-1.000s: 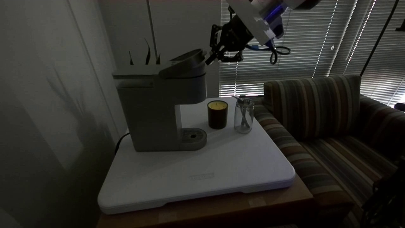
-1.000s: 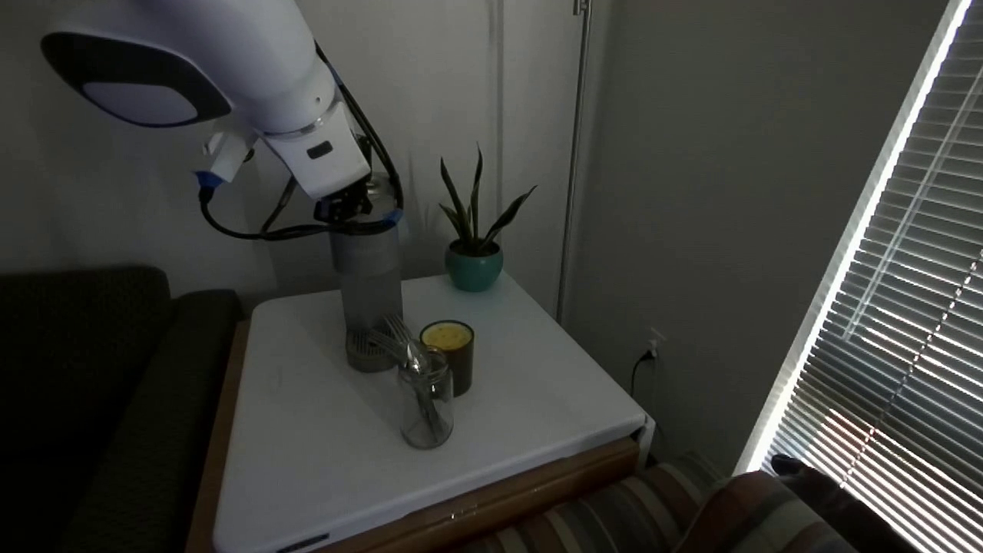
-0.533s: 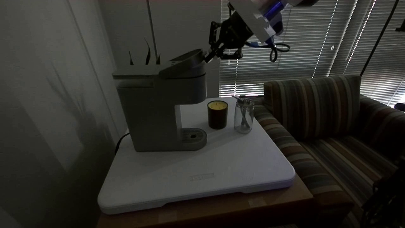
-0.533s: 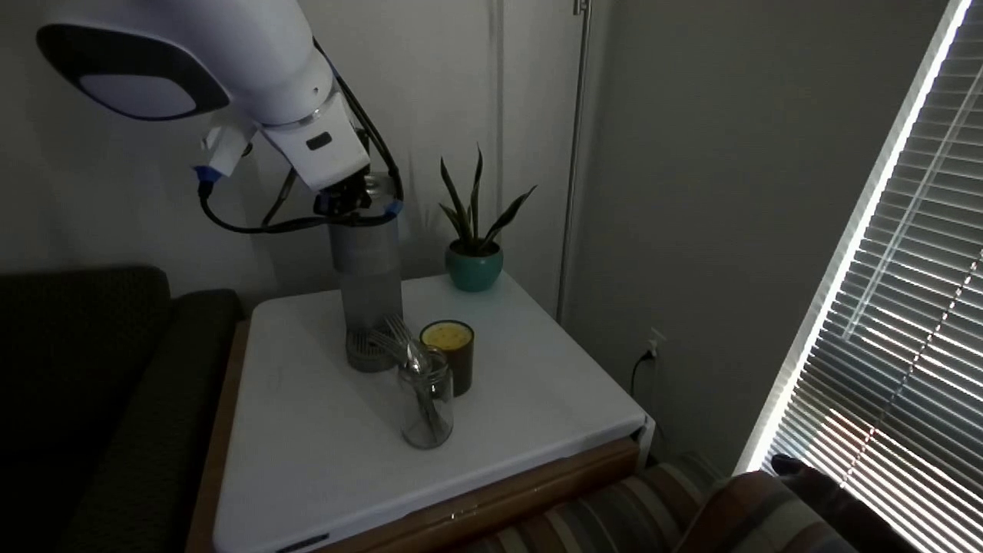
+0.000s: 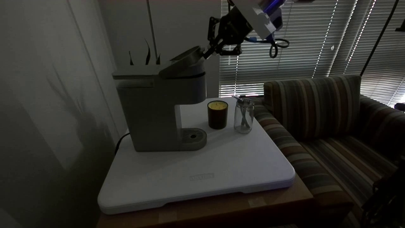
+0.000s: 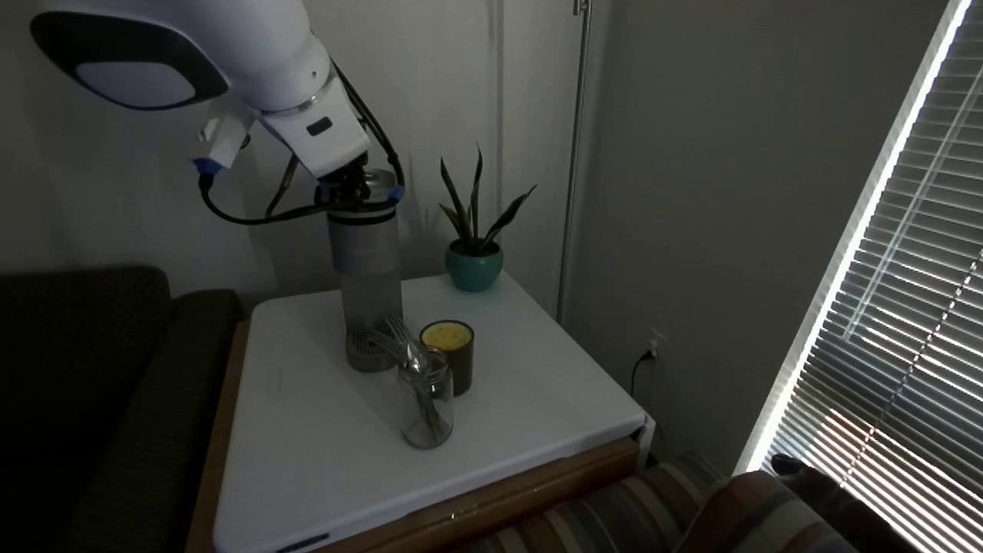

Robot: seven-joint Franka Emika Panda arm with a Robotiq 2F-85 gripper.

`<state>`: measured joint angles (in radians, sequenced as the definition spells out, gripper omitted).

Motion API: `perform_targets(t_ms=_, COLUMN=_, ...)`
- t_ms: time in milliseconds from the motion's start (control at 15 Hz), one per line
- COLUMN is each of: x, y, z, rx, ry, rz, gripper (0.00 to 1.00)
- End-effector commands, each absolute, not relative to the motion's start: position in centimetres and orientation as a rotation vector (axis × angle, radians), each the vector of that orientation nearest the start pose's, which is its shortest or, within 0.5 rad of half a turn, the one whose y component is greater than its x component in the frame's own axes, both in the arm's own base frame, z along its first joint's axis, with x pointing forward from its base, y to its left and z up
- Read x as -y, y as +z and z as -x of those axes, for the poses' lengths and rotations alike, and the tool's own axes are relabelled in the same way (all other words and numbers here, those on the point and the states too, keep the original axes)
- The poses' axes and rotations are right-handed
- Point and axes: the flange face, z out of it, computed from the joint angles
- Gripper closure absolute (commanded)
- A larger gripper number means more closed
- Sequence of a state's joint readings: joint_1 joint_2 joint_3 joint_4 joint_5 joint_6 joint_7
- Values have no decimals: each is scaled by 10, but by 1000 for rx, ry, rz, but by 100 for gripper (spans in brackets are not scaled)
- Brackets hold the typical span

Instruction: Open the coffee maker

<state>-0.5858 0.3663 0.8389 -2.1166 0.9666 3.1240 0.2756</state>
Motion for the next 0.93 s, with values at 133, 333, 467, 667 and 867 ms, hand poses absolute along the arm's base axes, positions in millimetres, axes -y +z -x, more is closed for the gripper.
perform_targets(t_ms=133, x=-58, y=354, z=-600, rx=-1232, ry=-498, rz=2040, gripper=100)
perform_targets(t_ms=333, x=-60, y=361, z=-601, rx=-1208, ry=-518, rz=2053, gripper=100)
perform_targets(t_ms=467, x=-61, y=366, z=-602, rx=-1194, ry=-531, rz=2060, gripper=100)
perform_targets(t_ms=667, x=-61, y=372, z=-604, rx=-1172, ry=-543, rz=2068, gripper=100)
perform_targets(t_ms=867, x=-63, y=376, z=-607, rx=-1148, ry=-549, rz=2081, gripper=100)
